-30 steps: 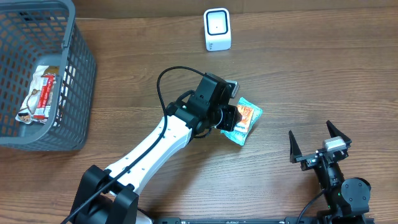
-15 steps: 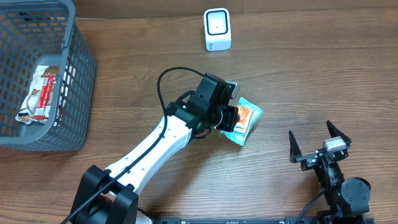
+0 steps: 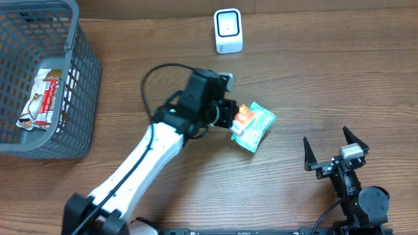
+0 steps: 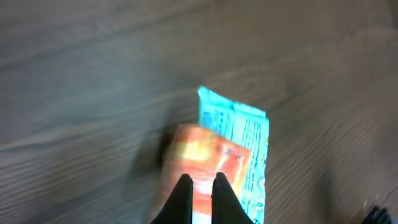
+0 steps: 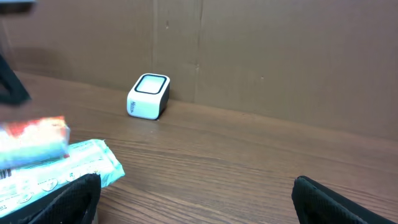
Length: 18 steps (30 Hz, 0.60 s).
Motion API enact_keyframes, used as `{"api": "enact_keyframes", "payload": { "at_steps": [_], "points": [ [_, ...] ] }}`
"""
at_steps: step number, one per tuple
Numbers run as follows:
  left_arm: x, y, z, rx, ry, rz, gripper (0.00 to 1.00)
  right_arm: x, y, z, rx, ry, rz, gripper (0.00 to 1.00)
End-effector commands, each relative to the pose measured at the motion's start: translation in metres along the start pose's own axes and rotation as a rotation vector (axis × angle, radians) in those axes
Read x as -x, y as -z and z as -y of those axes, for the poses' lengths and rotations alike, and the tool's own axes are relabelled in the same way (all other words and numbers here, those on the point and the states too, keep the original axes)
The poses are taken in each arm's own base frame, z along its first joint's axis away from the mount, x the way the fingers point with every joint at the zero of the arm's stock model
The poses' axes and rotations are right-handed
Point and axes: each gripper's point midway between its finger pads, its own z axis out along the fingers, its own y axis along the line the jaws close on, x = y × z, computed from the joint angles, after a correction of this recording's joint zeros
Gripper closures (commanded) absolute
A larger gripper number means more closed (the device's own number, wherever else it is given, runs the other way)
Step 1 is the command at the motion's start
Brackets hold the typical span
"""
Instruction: Scan the item barcode
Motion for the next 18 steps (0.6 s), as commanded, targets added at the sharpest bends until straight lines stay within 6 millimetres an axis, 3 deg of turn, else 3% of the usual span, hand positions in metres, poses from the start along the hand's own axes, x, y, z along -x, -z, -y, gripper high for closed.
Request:
{"api": "enact_keyframes", "payload": {
  "at_steps": [1, 6, 10, 18],
  "points": [
    [0.015, 0.019, -0.003, 0.024, -0.035, 0.053, 0.96, -0.003, 0.0, 0.001, -0.003, 0.004, -0.001, 0.0],
    [0.002, 0.026, -0.049, 0.241, 0.002, 0.015, 0.96, -0.003, 0.0, 0.001, -0.003, 0.004, -0.001, 0.0],
    [-0.007, 0.034, -0.074, 0.385, 0.012, -0.011, 0.96, -0.003, 0.0, 0.001, -0.003, 0.004, -0.001, 0.0],
    [-0.015, 0.027, -0.077, 0.391, 0.018, -0.048, 0.96, -0.003, 0.0, 0.001, -0.003, 0.004, -0.001, 0.0]
  ]
}}
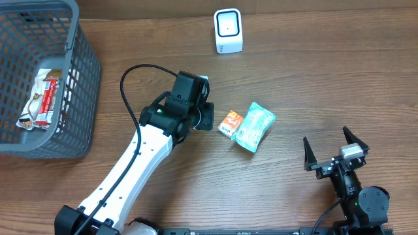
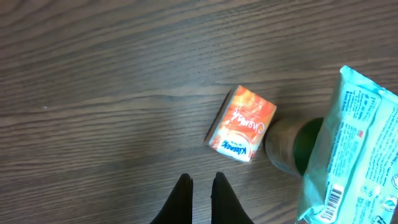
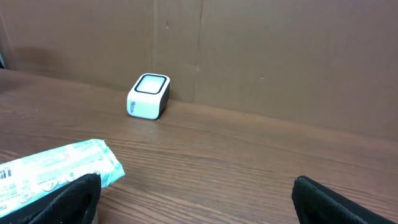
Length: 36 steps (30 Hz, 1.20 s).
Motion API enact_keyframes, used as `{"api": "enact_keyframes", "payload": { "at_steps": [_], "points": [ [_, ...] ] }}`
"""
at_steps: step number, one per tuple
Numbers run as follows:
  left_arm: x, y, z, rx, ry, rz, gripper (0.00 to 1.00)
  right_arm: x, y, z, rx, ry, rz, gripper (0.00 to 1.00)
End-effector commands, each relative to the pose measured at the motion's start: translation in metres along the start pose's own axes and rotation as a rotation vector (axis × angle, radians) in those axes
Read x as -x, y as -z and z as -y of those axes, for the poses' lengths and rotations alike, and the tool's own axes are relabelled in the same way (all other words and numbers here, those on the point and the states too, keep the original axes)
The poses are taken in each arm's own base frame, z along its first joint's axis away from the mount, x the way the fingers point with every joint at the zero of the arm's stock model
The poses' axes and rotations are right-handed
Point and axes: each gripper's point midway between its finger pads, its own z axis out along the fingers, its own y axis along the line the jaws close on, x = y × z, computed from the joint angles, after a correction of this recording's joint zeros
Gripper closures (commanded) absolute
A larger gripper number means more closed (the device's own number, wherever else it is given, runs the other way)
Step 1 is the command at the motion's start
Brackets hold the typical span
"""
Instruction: Scan the item barcode
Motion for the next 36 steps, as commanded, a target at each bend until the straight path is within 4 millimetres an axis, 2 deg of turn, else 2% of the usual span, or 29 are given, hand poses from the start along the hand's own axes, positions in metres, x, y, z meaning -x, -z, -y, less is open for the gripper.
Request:
{"api": "enact_keyframes", "payload": {
  "at_steps": [1, 8, 14, 28, 36],
  "points": [
    [0.005, -0.007, -0.003, 0.02, -0.019, 0.005, 0.96, -0.003, 0.0, 0.001, -0.004, 0.003, 0.0, 0.0],
    [0.002, -0.051, 0.014, -0.076, -0.017, -0.055, 0.96, -0.003, 0.0, 0.001, -0.004, 0.004, 0.0, 0.0],
    [0.003, -0.079, 0.031, -0.172, -0.017, -0.074, 0.96, -0.003, 0.0, 0.001, -0.004, 0.004, 0.0, 0.0],
    [-0.031, -0.121, 0.042, -0.256, 0.004, -0.224, 0.96, -0.003, 0.0, 0.001, -0.004, 0.004, -0.001, 0.0],
    [-0.029, -0.127, 0.039, -0.255, 0.011, -0.217, 0.96, -0.003, 0.0, 0.001, -0.004, 0.003, 0.0, 0.0]
  ]
}}
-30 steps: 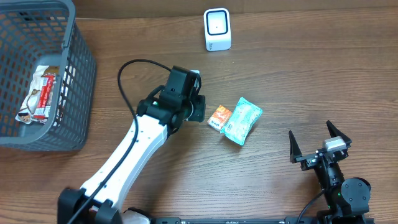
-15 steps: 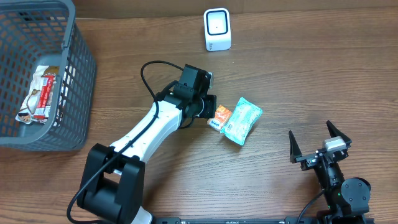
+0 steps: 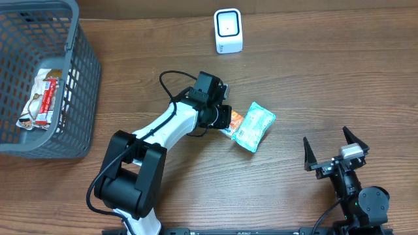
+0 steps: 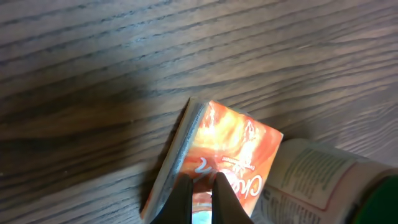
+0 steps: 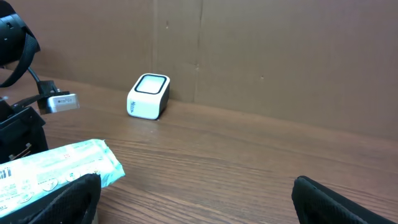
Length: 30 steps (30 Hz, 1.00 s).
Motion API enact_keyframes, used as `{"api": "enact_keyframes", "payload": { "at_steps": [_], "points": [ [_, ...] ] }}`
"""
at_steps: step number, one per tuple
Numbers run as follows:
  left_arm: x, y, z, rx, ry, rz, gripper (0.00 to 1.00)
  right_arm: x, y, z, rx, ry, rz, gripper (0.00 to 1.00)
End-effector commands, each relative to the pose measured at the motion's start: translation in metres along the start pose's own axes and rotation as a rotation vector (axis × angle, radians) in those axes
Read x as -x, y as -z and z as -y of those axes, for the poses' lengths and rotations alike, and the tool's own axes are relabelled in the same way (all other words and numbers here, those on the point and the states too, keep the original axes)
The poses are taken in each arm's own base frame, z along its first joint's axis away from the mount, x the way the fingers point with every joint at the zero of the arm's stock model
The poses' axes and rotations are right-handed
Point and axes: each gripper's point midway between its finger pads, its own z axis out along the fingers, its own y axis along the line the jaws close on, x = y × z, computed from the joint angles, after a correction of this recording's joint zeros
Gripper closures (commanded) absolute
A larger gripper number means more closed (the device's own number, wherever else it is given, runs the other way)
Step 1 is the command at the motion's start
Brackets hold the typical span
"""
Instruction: Scan the item barcode
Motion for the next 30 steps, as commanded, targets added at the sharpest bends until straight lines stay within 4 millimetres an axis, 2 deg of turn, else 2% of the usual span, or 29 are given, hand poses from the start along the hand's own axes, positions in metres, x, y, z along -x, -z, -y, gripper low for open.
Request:
{"api": "enact_keyframes", "payload": {
  "at_steps": [1, 8, 30],
  "points": [
    [0.002, -0.001, -0.003, -0.003, -0.008, -0.003, 0.96, -0.003, 0.0, 0.001, -0.004, 0.004, -0.001, 0.0],
    [0.002, 0.001, -0.026, 0.125, 0.0, 0.009, 0.96, -0.003, 0.0, 0.001, -0.004, 0.003, 0.0, 0.0],
    [0.003, 0.002, -0.034, 0.176, 0.032, 0.022, 0.96, -0.003, 0.0, 0.001, -0.004, 0.003, 0.0, 0.0]
  ]
}}
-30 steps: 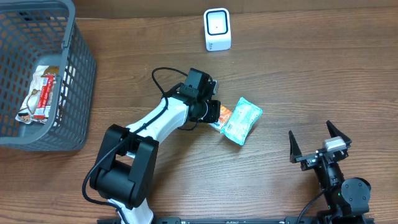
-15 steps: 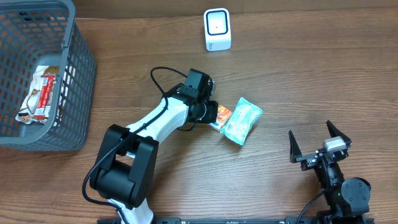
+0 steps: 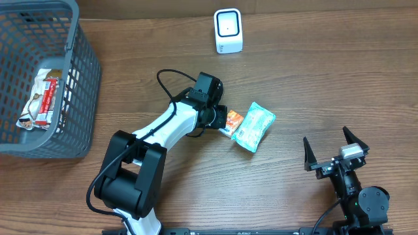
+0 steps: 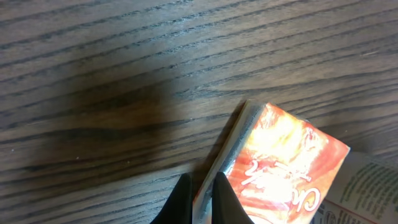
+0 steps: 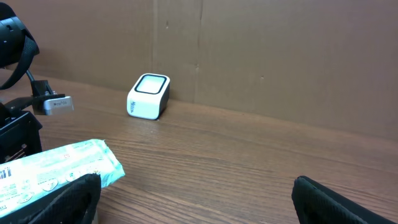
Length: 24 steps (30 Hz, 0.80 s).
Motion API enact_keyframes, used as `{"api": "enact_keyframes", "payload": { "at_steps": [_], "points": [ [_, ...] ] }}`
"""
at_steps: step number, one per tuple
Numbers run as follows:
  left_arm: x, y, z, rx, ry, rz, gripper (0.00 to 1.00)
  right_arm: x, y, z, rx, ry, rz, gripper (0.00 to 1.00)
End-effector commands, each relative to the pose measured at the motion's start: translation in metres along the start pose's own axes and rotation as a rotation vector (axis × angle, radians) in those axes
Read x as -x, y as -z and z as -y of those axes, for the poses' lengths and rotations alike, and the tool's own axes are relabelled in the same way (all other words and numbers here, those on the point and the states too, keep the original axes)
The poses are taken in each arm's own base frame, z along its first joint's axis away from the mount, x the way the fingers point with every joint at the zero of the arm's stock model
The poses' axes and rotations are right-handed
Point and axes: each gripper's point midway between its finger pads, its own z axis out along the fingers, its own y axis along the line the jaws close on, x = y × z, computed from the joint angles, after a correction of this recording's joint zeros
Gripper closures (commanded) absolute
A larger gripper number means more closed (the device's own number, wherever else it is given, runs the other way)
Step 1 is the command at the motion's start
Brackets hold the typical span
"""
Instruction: Scan the item barcode
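Observation:
A small orange tissue packet (image 3: 234, 120) lies flat on the wooden table, touching the left end of a teal packet (image 3: 255, 126). My left gripper (image 3: 220, 118) is low at the orange packet's left side. In the left wrist view its fingertips (image 4: 184, 198) stand almost together over the left edge of the orange packet (image 4: 280, 162), and the left gripper (image 4: 201, 199) looks shut, with no grip shown. The white barcode scanner (image 3: 228, 31) stands at the far edge. My right gripper (image 3: 325, 138) rests open and empty at the near right.
A grey mesh basket (image 3: 81, 85) at the far left holds a red and white wrapped item (image 3: 44, 99). In the right wrist view the scanner (image 5: 149, 96) stands before a brown cardboard wall, and the teal packet (image 5: 56, 171) lies at lower left.
My left gripper has shifted slightly left, so its fingertips are over the orange packet's left edge instead of its top face. The packets and the right arm have not moved.
At first my left gripper had the orange packet at its fingertips, over the teal packet. Then the orange packet lay on the table beside the teal one and the gripper was back to its left. Later the gripper was low over the packet, now at its left edge.

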Motion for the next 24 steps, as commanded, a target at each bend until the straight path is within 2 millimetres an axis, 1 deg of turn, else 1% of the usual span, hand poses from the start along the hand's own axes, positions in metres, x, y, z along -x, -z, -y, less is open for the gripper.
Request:
{"api": "enact_keyframes", "payload": {
  "at_steps": [1, 5, 8, 11, 15, 18, 21, 24],
  "points": [
    [0.003, -0.001, -0.007, 0.024, 0.018, 0.004, 0.96, -0.003, 0.0, 0.001, -0.004, 0.003, 0.0, 0.0],
    [0.004, -0.001, -0.007, 0.023, 0.014, 0.008, 0.96, -0.003, 0.0, 0.001, -0.004, 0.004, 0.0, 0.0],
    [0.012, 0.004, -0.007, 0.018, 0.02, 0.028, 0.96, -0.003, 0.0, 0.001, -0.004, 0.003, 0.0, 0.0],
    [0.023, 0.016, -0.007, 0.007, 0.031, 0.045, 0.96, -0.003, 0.0, 0.001, -0.004, 0.003, -0.001, 0.0],
    [0.031, 0.032, 0.002, -0.056, 0.002, 0.029, 0.96, -0.003, 0.0, 0.001, -0.004, 0.003, 0.0, 0.0],
    [0.027, 0.036, 0.015, -0.142, -0.028, -0.002, 0.96, -0.003, 0.0, 0.001, -0.004, 0.003, 0.0, 0.0],
    [0.019, 0.037, 0.027, -0.217, -0.065, -0.038, 0.96, -0.003, 0.0, 0.001, -0.004, 0.003, 0.0, 0.0],
    [0.011, 0.031, 0.037, -0.276, -0.087, -0.072, 0.96, -0.003, 0.0, 0.001, -0.004, 0.004, 0.0, 0.0]
  ]
}}
